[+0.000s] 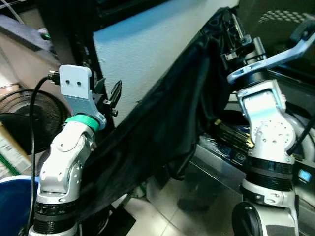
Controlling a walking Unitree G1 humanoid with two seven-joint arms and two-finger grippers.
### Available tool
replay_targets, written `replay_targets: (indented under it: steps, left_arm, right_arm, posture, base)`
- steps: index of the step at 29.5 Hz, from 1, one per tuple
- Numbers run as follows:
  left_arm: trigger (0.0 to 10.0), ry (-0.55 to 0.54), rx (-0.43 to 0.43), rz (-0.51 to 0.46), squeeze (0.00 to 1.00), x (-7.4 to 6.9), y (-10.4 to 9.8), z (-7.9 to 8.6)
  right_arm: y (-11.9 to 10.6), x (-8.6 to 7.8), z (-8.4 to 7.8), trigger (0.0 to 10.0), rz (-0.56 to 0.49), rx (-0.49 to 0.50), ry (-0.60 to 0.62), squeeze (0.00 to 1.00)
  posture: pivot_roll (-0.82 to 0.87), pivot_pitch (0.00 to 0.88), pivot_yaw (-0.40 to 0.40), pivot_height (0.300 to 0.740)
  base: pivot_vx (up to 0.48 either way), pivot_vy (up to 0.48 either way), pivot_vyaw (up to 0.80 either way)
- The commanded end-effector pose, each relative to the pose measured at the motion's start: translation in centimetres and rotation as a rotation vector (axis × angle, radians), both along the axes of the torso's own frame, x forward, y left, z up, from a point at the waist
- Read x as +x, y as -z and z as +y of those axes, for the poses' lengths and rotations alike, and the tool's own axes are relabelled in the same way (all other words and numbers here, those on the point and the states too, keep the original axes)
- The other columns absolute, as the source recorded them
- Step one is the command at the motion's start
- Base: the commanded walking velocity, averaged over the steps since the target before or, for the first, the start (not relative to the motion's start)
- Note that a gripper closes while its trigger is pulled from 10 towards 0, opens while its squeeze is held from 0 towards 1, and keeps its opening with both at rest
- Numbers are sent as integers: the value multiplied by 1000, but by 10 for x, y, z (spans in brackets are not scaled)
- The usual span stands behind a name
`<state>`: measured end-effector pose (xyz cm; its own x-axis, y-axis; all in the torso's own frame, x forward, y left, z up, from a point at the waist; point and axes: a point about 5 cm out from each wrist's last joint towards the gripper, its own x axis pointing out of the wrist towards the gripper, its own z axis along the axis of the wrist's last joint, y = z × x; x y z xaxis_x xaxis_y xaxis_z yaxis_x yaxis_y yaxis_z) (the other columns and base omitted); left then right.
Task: Clothes washing
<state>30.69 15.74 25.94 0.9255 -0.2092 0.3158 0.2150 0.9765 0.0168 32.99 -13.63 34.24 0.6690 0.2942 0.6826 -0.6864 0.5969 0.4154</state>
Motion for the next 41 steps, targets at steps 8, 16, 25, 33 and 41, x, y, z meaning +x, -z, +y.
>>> replay_targets:
  steps: [8,16,25,33,41]
  left_arm:
    - [10000,5,17,3,0,-1,1,-3]
    - [10000,5,16,-1,0,0,0,-3]
    - [10000,-2,7,-19,0,-3,-2,-2]
    - [10000,-5,-23,-38,0,-7,-4,-1]
    - [10000,-22,-40,-68,0,-12,-7,2]
  right_arm:
    - [4,2,-1,10000,15,-42,43,0]
    - [14,9,1,10000,58,-111,104,0]
    - [15,14,0,10000,66,-113,114,0]
    - [15,16,6,10000,60,-133,99,0]
    - [15,18,13,10000,49,-150,72,0]
  posture:
    - [67,0,54,740]
    - [67,0,54,740]
    - [71,0,41,740]
    - [81,0,19,740]
    - [90,0,-5,740]
  base:
    - [0,0,-800]
    - [0,0,-800]
    - [0,0,-800]
    - [0,180,-700]
    - [0,337,0]
